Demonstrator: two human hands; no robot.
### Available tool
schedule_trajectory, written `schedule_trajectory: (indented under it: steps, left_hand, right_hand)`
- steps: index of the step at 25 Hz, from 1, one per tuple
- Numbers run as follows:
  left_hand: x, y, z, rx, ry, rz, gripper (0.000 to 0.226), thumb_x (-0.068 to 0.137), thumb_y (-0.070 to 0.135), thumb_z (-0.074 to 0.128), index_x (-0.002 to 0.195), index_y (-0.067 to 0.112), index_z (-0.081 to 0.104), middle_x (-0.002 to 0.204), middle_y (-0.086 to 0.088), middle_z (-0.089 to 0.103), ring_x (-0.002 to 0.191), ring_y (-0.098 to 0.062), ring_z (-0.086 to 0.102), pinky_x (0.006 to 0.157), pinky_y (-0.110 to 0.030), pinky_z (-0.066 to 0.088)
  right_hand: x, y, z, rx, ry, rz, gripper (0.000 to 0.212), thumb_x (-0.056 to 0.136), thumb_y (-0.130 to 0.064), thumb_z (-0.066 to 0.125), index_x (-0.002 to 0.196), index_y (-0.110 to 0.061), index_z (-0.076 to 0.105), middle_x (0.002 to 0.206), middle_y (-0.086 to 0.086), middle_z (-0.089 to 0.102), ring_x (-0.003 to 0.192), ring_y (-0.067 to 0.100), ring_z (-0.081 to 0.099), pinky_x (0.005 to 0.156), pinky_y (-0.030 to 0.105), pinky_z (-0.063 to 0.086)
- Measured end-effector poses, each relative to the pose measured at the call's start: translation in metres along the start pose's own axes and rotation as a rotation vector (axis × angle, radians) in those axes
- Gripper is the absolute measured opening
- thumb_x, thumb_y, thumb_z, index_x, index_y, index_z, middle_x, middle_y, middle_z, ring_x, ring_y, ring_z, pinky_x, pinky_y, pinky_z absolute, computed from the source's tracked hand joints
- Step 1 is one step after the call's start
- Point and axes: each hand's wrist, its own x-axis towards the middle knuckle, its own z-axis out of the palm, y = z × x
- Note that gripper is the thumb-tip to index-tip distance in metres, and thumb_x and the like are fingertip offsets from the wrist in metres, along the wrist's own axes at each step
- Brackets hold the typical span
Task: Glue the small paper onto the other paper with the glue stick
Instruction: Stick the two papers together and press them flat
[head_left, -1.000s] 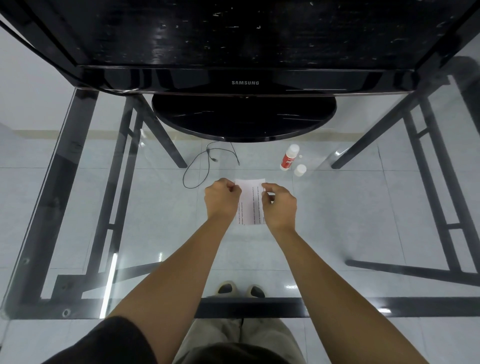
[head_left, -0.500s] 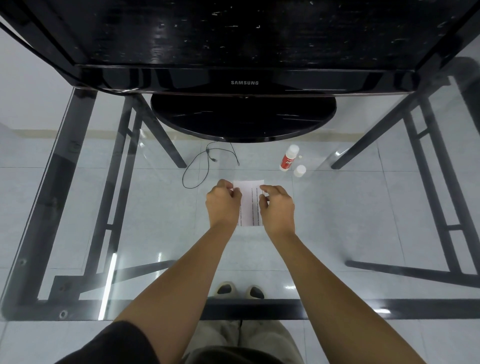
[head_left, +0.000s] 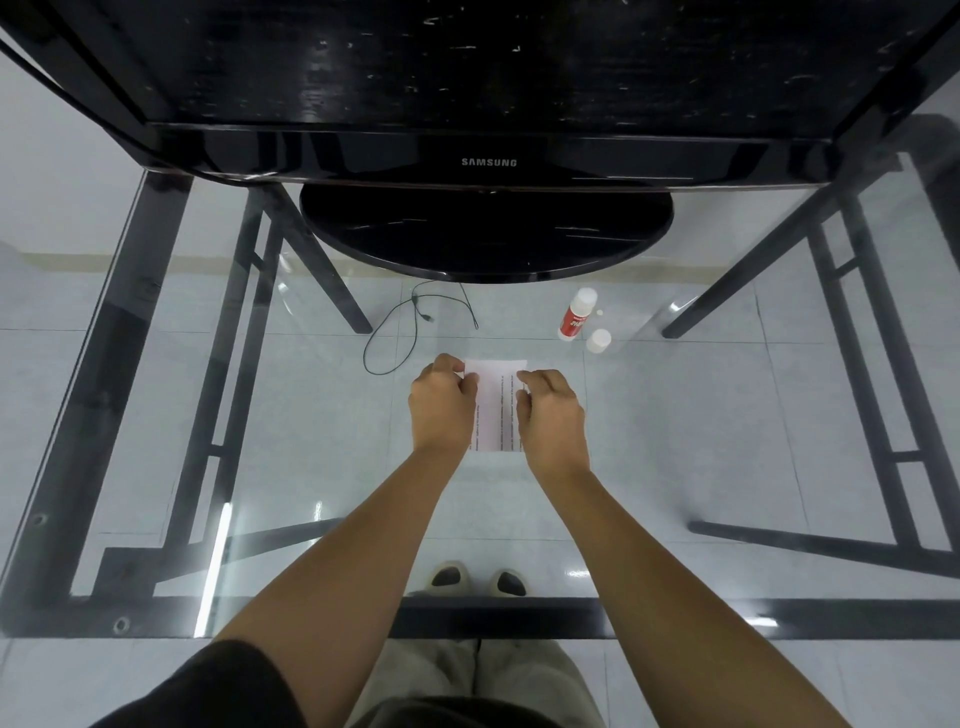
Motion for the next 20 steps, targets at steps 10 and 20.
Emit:
schedule_trajectory:
  steps: [10, 20]
  left_hand:
    - [-0.004, -0.002, -0.001, -0.004, 0.017, 0.120, 0.019, 0.091, 0.008, 0.052, 0.109, 0.008, 0.057, 0.085, -0.018, 0.061, 0.072, -0.031, 0.059, 0.059, -0.036, 0.049]
    - [0.001, -0.027, -0.012, 0.485, 0.031, 0.538, 0.029, 0.087, 0.019, 0.062, 0.116, 0.013, 0.064, 0.116, -0.017, 0.061, 0.092, -0.037, 0.058, 0.065, -0.043, 0.049]
  right_hand:
    - [-0.002, 0.020, 0.001, -0.311, -0.159, -0.370, 0.044, 0.094, -0.024, 0.041, 0.137, -0.020, 0.038, 0.148, 0.000, 0.037, 0.138, 0.018, 0.030, 0.111, 0.039, 0.010]
    - [-0.003, 0.026, 0.005, -0.468, -0.222, -0.361, 0.053, 0.096, -0.036, 0.019, 0.147, -0.025, 0.007, 0.156, -0.008, 0.011, 0.137, 0.001, -0.011, 0.110, 0.044, -0.014]
